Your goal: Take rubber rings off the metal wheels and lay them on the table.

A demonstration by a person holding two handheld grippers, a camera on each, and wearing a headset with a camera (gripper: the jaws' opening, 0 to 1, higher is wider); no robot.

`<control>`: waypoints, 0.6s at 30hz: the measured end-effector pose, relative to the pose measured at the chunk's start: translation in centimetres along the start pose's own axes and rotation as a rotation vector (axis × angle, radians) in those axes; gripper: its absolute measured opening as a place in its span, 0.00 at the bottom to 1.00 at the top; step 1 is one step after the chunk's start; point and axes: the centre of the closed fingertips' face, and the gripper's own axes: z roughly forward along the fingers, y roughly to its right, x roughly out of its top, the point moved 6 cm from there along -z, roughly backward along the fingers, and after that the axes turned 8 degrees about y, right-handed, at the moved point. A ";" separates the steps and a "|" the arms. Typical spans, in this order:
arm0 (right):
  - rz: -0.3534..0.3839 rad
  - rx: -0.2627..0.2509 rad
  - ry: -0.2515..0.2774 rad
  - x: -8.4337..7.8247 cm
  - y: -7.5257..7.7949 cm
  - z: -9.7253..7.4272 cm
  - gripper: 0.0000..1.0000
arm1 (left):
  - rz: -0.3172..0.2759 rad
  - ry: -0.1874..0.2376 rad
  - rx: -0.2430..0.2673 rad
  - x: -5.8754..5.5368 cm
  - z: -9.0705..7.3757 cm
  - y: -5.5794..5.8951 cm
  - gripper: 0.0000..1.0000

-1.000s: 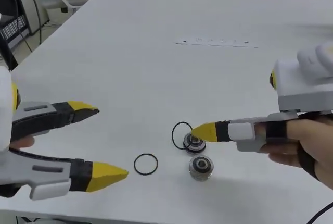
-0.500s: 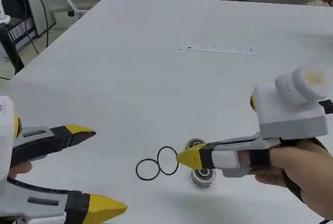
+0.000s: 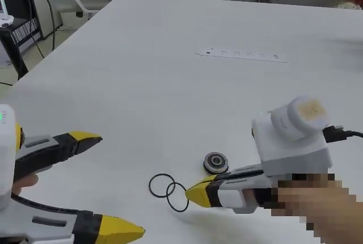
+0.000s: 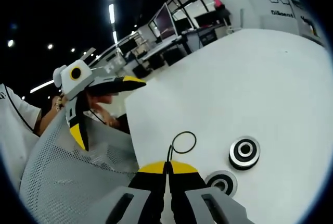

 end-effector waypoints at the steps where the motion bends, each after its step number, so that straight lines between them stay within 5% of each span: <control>1: -0.006 -0.010 -0.003 -0.1 0.1 0.0 0.00 | -0.004 0.000 0.001 0.0 0.0 0.0 1.00; 7: -0.047 -0.078 -0.024 -0.5 1.0 0.3 0.00 | -0.067 -0.002 0.023 -0.7 -0.1 -0.5 1.00; 18: -0.100 -0.134 -0.010 -0.1 1.7 0.6 0.00 | -0.065 -0.024 0.014 -1.0 -0.1 -0.5 1.00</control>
